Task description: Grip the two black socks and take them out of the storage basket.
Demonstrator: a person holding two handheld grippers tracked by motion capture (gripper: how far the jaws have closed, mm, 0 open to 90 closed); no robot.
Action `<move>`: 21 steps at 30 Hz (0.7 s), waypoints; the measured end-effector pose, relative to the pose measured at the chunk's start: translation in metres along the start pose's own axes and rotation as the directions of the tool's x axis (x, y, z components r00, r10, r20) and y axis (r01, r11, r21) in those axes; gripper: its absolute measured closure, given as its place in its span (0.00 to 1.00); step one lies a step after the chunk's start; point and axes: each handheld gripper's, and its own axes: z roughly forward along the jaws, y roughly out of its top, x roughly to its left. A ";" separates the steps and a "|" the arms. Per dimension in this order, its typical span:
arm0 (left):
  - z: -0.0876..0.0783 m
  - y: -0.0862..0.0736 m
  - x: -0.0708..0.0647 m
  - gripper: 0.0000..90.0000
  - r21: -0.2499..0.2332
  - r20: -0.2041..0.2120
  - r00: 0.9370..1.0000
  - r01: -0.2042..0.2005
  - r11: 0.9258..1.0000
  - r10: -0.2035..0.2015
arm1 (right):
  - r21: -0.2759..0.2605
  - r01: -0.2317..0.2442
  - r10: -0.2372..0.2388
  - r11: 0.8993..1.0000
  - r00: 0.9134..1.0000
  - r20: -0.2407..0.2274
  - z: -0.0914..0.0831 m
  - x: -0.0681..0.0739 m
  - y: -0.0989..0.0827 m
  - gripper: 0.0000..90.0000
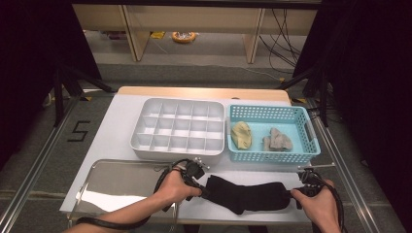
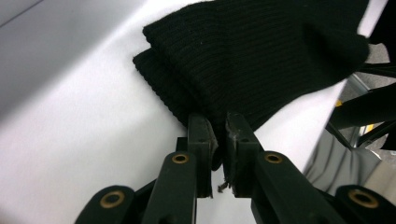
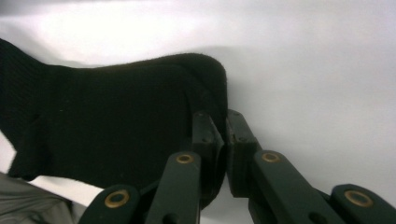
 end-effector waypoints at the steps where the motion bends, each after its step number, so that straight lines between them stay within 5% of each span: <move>1: -0.003 -0.002 0.000 0.91 0.001 0.003 1.000 -0.001 1.000 0.001 | -0.001 -0.011 0.011 1.000 1.000 -0.005 -0.001 0.004 -0.001 0.94; 2: -0.007 -0.006 -0.001 0.91 -0.007 0.010 1.000 0.009 1.000 -0.009 | 0.021 -0.077 0.077 0.997 0.997 -0.020 -0.002 0.011 -0.002 0.94; 3: -0.011 -0.009 0.000 0.91 -0.011 0.007 1.000 0.009 1.000 -0.009 | 0.007 0.023 -0.023 1.000 1.000 -0.012 -0.001 0.007 -0.002 0.94; 7: -0.021 -0.016 0.008 0.90 0.004 -0.022 1.000 -0.005 1.000 0.005 | 0.030 0.020 -0.019 0.999 0.999 -0.040 0.002 0.025 -0.004 0.93; 8: -0.020 -0.016 0.009 0.89 -0.003 -0.028 1.000 0.004 1.000 -0.004 | 0.021 0.072 -0.071 0.997 0.997 -0.012 0.005 0.024 -0.003 0.92; 10: -0.020 -0.016 0.010 0.86 -0.019 -0.026 1.000 0.016 1.000 -0.016 | 0.035 0.056 -0.057 0.998 0.998 0.024 0.007 0.029 -0.002 0.86; 14: -0.029 -0.018 0.017 0.71 -0.083 -0.047 0.998 0.025 0.996 -0.029 | -0.006 0.038 -0.038 0.999 0.999 -0.016 0.001 0.027 0.000 0.78; 15: -0.031 -0.019 0.019 0.68 -0.094 -0.049 0.998 0.031 0.995 -0.036 | -0.038 0.068 -0.068 0.997 0.998 0.005 -0.001 0.023 0.000 0.78; 16: -0.032 -0.018 0.019 0.65 -0.100 -0.057 0.998 0.034 0.994 -0.040 | -0.028 -0.072 0.071 0.997 0.997 -0.016 -0.003 0.032 0.000 0.78; 17: -0.032 -0.018 0.020 0.63 -0.102 -0.064 0.997 0.034 0.994 -0.041 | -0.035 0.085 -0.084 0.996 0.996 0.006 -0.004 0.021 0.003 0.80; 20: -0.029 -0.015 0.022 0.61 -0.092 -0.066 0.997 0.034 0.995 -0.040 | -0.014 0.053 -0.054 0.998 0.998 -0.013 -0.003 0.026 0.004 0.88; 21: -0.026 -0.014 0.022 0.62 -0.093 -0.061 0.997 0.043 0.995 -0.048 | -0.011 0.085 -0.085 0.996 0.996 -0.018 -0.002 0.026 0.005 0.89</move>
